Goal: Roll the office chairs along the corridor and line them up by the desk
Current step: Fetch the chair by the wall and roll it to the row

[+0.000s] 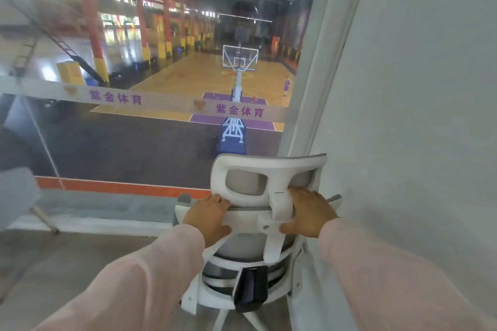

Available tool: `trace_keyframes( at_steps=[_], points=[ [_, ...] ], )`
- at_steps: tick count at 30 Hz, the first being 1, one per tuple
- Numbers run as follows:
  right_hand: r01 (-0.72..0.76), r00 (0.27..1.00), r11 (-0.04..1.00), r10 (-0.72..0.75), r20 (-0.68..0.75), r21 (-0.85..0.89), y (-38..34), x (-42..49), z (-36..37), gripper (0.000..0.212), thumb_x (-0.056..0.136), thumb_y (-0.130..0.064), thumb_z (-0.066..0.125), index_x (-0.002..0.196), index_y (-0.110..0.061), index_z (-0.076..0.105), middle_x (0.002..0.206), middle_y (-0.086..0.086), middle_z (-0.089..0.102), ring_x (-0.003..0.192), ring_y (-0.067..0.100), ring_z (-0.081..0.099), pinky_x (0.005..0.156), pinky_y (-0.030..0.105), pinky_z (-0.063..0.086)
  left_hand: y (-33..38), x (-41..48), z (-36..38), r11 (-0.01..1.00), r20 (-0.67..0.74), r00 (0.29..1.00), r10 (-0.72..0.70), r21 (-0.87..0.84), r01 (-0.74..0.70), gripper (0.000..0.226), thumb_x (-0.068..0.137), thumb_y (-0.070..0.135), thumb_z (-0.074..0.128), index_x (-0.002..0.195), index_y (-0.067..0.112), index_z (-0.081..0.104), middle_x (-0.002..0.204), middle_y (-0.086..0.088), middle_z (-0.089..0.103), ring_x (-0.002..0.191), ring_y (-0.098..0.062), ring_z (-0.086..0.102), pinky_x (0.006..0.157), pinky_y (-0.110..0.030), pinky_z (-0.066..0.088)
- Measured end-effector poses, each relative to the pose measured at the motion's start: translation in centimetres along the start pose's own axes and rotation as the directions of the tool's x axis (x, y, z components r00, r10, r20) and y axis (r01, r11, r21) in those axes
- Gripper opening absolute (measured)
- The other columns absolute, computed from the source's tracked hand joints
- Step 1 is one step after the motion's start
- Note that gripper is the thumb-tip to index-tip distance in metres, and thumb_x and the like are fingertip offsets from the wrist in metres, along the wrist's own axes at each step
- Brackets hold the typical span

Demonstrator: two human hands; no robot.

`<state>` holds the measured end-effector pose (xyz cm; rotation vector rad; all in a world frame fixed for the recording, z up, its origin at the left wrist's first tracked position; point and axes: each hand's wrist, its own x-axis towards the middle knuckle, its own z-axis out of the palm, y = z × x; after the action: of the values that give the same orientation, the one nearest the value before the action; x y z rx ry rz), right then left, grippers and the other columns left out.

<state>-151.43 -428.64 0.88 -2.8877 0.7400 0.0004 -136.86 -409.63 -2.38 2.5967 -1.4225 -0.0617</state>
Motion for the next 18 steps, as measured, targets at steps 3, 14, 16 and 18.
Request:
trace_keyframes(
  at_steps=[3, 14, 16, 18],
  points=[
    [0.048, 0.998, 0.999, -0.049, 0.050, 0.016, 1.0, -0.3, 0.5, 0.091, 0.059, -0.054, 0.074, 0.137, -0.032, 0.034, 0.136, -0.007, 0.045, 0.124, 0.017, 0.043, 0.110, 0.039, 0.029, 1.0, -0.6, 0.3, 0.997, -0.011, 0.997, -0.071, 0.005, 0.071, 0.048, 0.084, 0.037, 0.059, 0.126, 0.020, 0.045, 0.126, -0.001, 0.047, 0.120, -0.021, 0.041, 0.102, -0.031, 0.034],
    [0.064, 0.991, 0.991, -0.077, 0.106, 0.114, -0.4, -4.6, 1.3, 0.102, 0.060, -0.044, 0.084, 0.143, -0.032, 0.027, 0.145, -0.006, 0.036, 0.133, 0.020, 0.038, 0.114, 0.044, 0.027, 2.1, -6.6, 0.4, 0.990, -0.053, 0.990, -0.132, 0.050, 0.134, 0.038, 0.088, 0.039, 0.053, 0.119, 0.019, 0.045, 0.123, -0.003, 0.050, 0.115, -0.023, 0.044, 0.101, -0.035, 0.040],
    [0.064, 0.989, 0.989, -0.081, 0.124, 0.136, -1.5, -6.0, 1.5, 0.105, 0.060, -0.041, 0.085, 0.146, -0.030, 0.024, 0.149, -0.004, 0.031, 0.136, 0.022, 0.035, 0.114, 0.046, 0.027, 2.0, -8.4, 0.0, 0.989, -0.048, 0.990, -0.132, 0.055, 0.135, 0.038, 0.089, 0.038, 0.051, 0.121, 0.019, 0.045, 0.123, -0.004, 0.050, 0.115, -0.024, 0.045, 0.101, -0.036, 0.040],
    [0.070, 0.988, 0.991, -0.085, 0.131, 0.116, -2.6, -7.7, 1.6, 0.106, 0.064, -0.038, 0.084, 0.148, -0.028, 0.021, 0.153, -0.002, 0.026, 0.140, 0.023, 0.027, 0.115, 0.046, 0.024, 2.0, -10.4, -0.2, 0.989, -0.043, 0.990, -0.132, 0.054, 0.134, 0.037, 0.090, 0.037, 0.050, 0.121, 0.018, 0.045, 0.122, -0.005, 0.050, 0.113, -0.024, 0.046, 0.100, -0.036, 0.040]
  ],
)
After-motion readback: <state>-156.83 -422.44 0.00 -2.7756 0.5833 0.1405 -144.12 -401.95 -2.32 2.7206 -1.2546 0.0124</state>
